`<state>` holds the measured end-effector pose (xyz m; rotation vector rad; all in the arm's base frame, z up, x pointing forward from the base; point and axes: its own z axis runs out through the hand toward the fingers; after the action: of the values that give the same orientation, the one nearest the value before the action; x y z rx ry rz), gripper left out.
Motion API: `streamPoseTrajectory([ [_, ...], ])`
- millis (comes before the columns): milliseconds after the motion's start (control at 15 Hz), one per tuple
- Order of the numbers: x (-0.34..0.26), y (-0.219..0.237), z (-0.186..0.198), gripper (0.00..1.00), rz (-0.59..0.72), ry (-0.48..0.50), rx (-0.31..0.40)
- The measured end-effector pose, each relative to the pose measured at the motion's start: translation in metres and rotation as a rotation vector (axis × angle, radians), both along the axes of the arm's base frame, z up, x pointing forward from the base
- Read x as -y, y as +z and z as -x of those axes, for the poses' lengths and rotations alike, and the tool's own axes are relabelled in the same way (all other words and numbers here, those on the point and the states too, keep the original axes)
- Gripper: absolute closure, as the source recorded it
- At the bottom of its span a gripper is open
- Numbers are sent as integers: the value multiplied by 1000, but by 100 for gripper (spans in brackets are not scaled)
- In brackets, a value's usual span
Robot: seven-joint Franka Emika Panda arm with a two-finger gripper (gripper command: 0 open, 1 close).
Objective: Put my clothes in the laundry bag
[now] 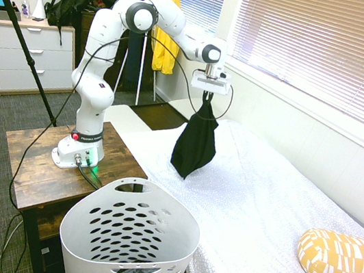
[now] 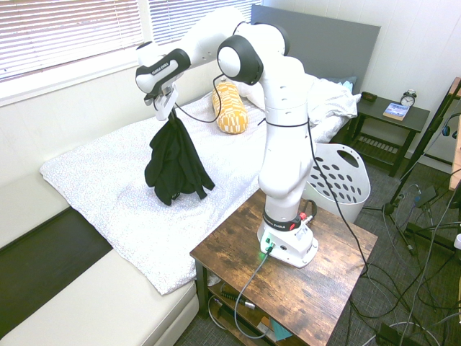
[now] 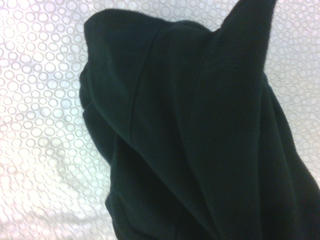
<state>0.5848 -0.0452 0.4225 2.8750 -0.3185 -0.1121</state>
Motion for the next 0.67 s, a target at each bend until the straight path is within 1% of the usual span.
streamPoseTrajectory([
  [200,35,60,19,100,98,25,-6],
  [333,68,106,41,100,186,32,-46],
  [467,101,151,70,100,255,29,-104],
  [533,116,167,83,100,288,23,-129],
  [667,139,183,106,100,326,3,-174],
])
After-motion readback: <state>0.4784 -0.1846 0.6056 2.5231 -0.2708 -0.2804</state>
